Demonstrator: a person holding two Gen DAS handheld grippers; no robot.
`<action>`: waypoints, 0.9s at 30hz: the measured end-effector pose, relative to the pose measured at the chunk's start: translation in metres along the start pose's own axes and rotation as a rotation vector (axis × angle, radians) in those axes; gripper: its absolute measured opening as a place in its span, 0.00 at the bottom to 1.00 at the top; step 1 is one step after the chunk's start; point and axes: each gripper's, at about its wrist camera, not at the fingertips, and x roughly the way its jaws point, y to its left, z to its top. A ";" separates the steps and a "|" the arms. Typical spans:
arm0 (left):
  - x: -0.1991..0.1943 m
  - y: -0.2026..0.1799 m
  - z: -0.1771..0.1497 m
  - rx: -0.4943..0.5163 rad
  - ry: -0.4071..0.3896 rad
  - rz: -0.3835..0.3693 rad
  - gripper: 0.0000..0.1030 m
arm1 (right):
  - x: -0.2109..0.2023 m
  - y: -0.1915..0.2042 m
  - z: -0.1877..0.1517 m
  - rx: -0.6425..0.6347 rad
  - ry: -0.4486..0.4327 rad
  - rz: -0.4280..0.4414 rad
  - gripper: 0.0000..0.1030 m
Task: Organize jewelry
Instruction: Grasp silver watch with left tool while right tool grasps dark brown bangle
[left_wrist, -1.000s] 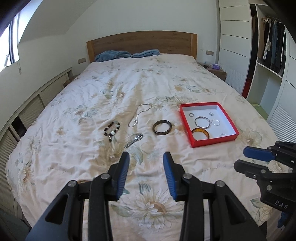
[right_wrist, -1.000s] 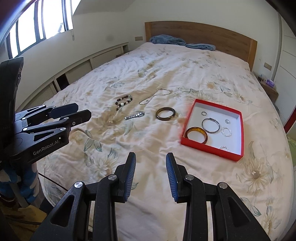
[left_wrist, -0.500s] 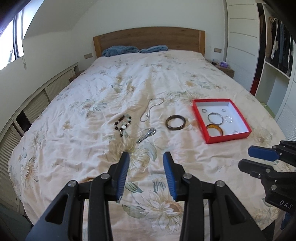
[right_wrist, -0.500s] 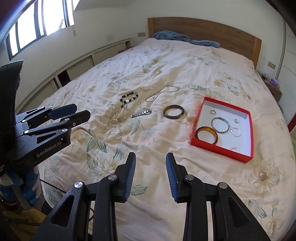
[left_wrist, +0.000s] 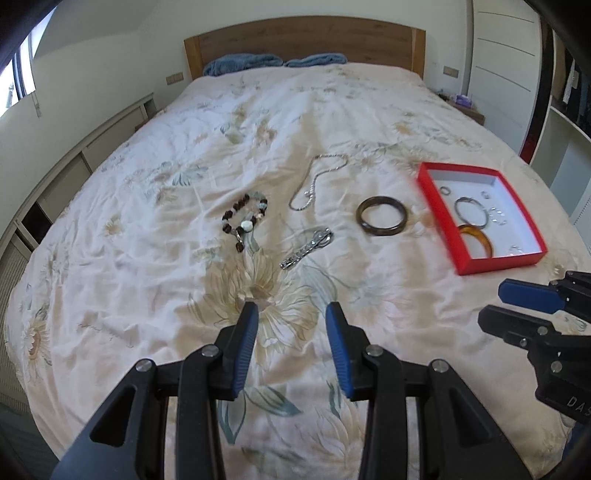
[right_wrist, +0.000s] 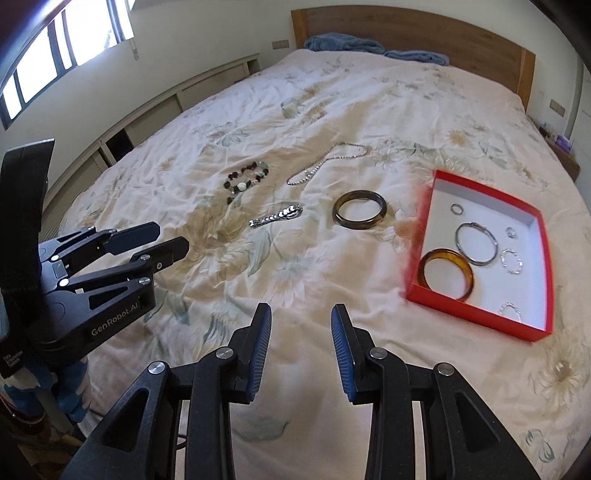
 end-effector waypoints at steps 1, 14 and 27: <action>0.005 0.001 0.001 -0.002 0.005 0.001 0.35 | 0.008 -0.002 0.003 0.003 0.007 0.000 0.33; 0.080 0.031 0.027 -0.051 -0.006 -0.179 0.35 | 0.080 -0.024 0.061 -0.033 0.025 0.023 0.33; 0.160 0.006 0.053 0.106 0.038 -0.276 0.35 | 0.159 -0.051 0.109 -0.099 0.121 0.034 0.31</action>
